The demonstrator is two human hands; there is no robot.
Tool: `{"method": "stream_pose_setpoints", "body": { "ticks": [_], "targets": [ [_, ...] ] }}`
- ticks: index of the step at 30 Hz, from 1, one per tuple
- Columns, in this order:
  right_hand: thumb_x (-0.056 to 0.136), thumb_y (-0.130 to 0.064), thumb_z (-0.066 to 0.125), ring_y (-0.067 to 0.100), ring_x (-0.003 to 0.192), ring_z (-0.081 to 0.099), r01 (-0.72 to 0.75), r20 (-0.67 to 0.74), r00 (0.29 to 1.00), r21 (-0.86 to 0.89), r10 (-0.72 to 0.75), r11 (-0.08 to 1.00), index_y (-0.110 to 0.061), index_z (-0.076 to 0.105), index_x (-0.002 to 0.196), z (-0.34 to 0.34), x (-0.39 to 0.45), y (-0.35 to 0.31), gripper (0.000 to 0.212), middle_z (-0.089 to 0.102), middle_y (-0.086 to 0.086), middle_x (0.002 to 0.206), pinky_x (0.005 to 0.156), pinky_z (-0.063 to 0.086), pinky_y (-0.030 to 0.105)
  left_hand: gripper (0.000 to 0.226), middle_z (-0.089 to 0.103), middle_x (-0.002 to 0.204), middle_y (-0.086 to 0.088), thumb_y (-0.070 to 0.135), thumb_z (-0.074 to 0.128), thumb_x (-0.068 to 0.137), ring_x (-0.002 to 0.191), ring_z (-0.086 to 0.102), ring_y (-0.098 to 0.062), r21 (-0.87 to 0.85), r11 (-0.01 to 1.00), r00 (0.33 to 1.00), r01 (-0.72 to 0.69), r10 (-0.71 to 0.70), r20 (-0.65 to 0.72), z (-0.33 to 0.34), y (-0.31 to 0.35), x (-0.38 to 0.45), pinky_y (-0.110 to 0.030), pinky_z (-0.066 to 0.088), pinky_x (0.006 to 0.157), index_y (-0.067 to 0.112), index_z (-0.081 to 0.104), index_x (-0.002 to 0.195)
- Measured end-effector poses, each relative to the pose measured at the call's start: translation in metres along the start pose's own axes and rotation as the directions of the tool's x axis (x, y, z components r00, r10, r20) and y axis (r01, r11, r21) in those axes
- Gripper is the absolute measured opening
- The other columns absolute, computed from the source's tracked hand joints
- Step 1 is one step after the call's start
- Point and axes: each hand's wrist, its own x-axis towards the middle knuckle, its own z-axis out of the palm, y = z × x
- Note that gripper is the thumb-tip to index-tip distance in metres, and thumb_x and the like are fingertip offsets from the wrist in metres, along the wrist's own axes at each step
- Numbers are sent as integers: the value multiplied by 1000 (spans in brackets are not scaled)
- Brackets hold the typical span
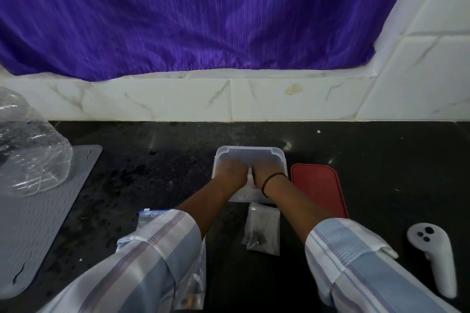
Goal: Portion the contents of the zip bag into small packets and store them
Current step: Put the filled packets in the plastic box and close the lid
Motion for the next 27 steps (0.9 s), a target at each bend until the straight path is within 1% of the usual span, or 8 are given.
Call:
{"method": "stream_pose_setpoints", "body": {
  "ticks": [3, 6, 9, 12, 15, 18, 21, 27],
  "targets": [
    [103, -10, 39, 21, 94, 46, 17, 46, 999, 4, -17, 1000, -1, 59, 123, -3, 4, 1, 29, 50, 9, 100, 98, 42, 32, 35, 62, 130, -8, 25, 59, 98, 120, 58, -24, -34, 998, 995, -62, 64, 76, 0, -1, 3, -35, 43, 102, 11, 58, 130],
    [102, -7, 42, 26, 104, 59, 32, 35, 999, 39, -33, 999, 2, 61, 120, -13, -2, 0, 28, 63, 15, 109, 97, 45, 36, 30, 66, 124, -10, 19, 60, 96, 114, 63, -25, -92, 993, 997, -76, 74, -22, -8, -5, 1, -34, 49, 95, 9, 62, 124],
    [97, -2, 47, 32, 100, 64, 161, -286, 948, 64, -137, 985, 0, 64, 107, -25, -23, 4, 20, 66, 17, 105, 81, 49, 36, 23, 72, 110, -11, 9, 57, 95, 98, 69, -24, -325, 936, 971, -134, 58, -233, -16, -9, -7, -37, 57, 88, 10, 69, 116],
    [90, 2, 54, 28, 79, 64, 312, -622, 769, 163, -148, 936, -4, 63, 89, -21, -52, 14, 11, 65, 12, 87, 61, 45, 32, 17, 74, 86, -10, 4, 56, 92, 75, 69, -24, -454, 819, 808, -352, 21, -589, -12, -8, -44, -37, 57, 69, 6, 73, 91],
    [92, -5, 56, 20, 67, 54, 405, -718, 692, 299, -76, 864, -8, 58, 80, -1, -89, 28, 13, 58, 6, 78, 55, 43, 32, 14, 70, 79, -3, 11, 57, 92, 68, 62, -17, -529, 733, 756, -428, -31, -654, -1, -4, -92, -29, 49, 60, 10, 69, 84],
    [93, -9, 57, 11, 68, 50, 405, -711, 703, 400, 0, 822, -12, 58, 83, 28, -124, 38, 11, 54, -1, 79, 58, 44, 26, 12, 67, 79, 0, 17, 57, 91, 70, 61, -15, -563, 709, 782, -424, -27, -623, 25, 3, -115, -30, 49, 61, 13, 66, 84],
    [92, -13, 59, 11, 74, 52, 316, -616, 786, 484, 61, 816, -15, 58, 84, 59, -134, 43, 8, 54, -3, 83, 63, 49, 31, 8, 68, 78, 0, 13, 62, 87, 69, 61, -16, -628, 687, 836, -366, -54, -546, 52, 9, -119, -32, 51, 63, 15, 67, 82],
    [88, -35, 62, 26, 86, 60, -31, -249, 951, 509, 182, 860, -12, 58, 101, 94, -134, 47, 26, 62, 6, 96, 69, 46, 33, 15, 74, 94, -8, 6, 61, 87, 83, 69, -23, -762, 625, 928, -167, -163, -337, 84, 17, -123, -29, 53, 75, 9, 73, 95]
  ]
}}
